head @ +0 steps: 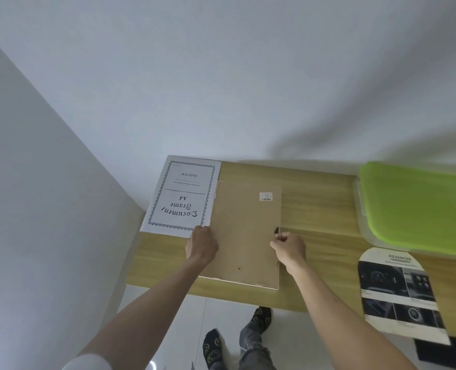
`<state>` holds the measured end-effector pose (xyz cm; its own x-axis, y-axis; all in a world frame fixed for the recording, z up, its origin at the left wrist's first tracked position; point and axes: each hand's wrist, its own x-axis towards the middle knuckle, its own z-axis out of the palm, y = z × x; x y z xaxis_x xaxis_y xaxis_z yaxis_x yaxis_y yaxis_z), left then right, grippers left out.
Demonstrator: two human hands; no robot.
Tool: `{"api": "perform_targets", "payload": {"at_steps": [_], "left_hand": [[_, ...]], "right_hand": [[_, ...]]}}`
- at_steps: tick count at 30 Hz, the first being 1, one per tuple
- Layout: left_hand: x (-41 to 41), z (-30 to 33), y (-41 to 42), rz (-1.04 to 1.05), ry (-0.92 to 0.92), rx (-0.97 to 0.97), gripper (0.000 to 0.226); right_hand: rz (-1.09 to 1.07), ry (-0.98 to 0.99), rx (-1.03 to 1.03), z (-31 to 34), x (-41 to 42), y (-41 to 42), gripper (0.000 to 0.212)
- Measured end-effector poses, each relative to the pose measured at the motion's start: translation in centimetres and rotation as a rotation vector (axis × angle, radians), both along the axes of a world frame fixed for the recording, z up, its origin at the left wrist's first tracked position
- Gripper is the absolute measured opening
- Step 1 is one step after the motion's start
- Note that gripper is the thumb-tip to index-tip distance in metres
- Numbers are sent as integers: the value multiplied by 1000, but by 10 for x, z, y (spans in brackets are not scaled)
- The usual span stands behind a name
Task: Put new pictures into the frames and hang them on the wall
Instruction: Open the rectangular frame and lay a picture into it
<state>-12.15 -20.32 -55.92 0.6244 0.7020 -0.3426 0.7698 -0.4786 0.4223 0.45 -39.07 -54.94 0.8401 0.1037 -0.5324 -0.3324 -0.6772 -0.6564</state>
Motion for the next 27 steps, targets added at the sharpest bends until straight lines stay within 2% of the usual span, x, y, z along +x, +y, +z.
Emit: {"api": "perform_targets", "payload": {"at_steps": [3,6,8,11,13,19,27], "left_hand": [[0,1,1,55,-32,-87,21],[-2,-1,4,93,-79,-145,12],[-5,-4,6,135,-121,-176,16],[-9,0,6,220,-196,-180,24],[-9,2,6,238,-227,-158,19],[22,18,-4,148,-296,-264,11],[107,26,-71,-40,-239,-366,14]], "right_hand": [[-43,71,77,-2,2,-5,18],[-55,122,120,-4,6,-9,17],[-60,137,136,-6,7,-9,16],[-68,138,154,-4,8,-7,16],[-64,119,162,-2,11,-7,15],[-101,43,155,9,33,-28,14],[-125,-102,-98,12,83,-95,25]]}}
